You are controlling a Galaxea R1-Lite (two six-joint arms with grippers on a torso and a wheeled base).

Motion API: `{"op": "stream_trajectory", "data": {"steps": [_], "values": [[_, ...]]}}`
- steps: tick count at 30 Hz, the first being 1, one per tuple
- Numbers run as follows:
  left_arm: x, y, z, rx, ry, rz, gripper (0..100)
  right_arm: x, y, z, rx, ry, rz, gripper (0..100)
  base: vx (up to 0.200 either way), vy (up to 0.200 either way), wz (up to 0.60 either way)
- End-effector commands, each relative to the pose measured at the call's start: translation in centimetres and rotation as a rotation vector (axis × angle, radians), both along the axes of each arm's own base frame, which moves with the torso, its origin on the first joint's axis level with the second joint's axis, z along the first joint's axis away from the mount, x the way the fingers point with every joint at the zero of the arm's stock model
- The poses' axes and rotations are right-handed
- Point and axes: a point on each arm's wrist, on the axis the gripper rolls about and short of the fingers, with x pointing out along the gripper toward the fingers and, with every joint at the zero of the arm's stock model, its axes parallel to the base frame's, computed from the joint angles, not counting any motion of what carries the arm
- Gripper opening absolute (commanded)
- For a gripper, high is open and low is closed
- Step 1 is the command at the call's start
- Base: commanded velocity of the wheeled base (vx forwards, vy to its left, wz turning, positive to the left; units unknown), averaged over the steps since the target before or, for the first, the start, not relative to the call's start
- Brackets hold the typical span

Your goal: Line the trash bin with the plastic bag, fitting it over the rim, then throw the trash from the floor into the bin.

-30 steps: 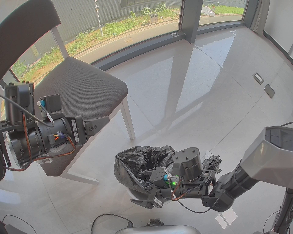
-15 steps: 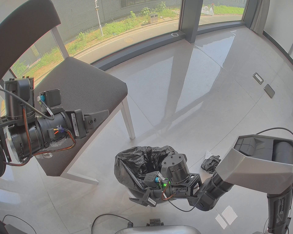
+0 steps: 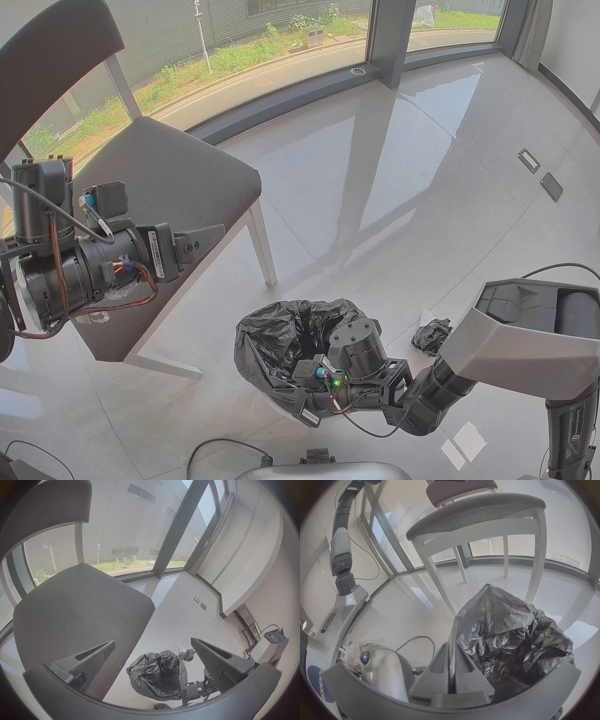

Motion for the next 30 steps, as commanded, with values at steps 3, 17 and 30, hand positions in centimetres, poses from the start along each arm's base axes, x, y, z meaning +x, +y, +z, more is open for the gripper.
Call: {"op": "stream_trajectory", "data": {"steps": [3,17,30], "values": [[0.0,0.0,0.0,0.0,0.0,0.001,100,-1.4,0.8,1.1,0.015,-0.017,0.042,0,0.0,0.0,0.0],[-0.3,0.2,0.3,-0.006,-0.01,0.002,100,-6.5,3.6,1.2,0.014,0.022,0.171,0,0.0,0.0,0.0],[-0.3,0.2,0.3,-0.006,-0.01,0.001,100,-6.8,3.1,1.1,0.011,0.043,0.151,0,0.0,0.0,0.0]]}}
